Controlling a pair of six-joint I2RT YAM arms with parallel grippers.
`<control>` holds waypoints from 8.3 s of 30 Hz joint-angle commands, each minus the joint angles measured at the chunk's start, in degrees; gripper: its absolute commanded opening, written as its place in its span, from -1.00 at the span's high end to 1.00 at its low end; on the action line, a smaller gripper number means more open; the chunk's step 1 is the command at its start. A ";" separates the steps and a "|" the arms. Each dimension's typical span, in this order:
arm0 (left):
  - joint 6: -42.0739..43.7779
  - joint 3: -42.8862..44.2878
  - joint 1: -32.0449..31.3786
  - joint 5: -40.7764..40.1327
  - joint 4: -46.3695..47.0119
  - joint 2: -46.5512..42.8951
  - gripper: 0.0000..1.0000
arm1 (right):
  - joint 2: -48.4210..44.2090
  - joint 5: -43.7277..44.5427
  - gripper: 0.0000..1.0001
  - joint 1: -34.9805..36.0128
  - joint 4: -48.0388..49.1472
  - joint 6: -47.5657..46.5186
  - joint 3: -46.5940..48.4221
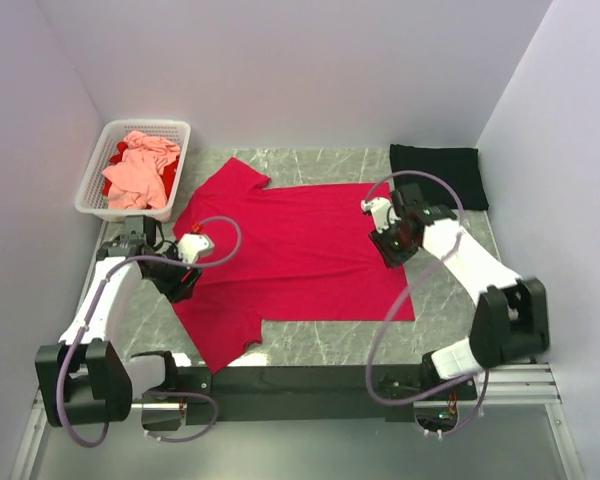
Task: Fold and stack the t-shirts
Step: Flatten the tshirt out, then fold the tshirt
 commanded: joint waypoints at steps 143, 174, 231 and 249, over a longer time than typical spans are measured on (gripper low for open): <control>-39.87 51.72 -0.62 -1.60 27.55 56.79 -0.40 | 61.83 6.43 0.20 -10.94 -0.47 25.83 69.57; -38.03 58.93 -3.96 -13.20 26.76 68.13 -0.08 | 57.08 3.36 1.00 -11.12 2.17 22.67 65.97; -20.02 25.81 2.10 5.26 32.92 31.57 0.99 | 32.30 -10.71 1.00 -16.66 7.00 10.11 38.04; -10.34 11.12 2.63 -2.39 32.56 31.30 0.99 | 35.72 -10.71 1.00 -15.51 4.63 7.82 31.34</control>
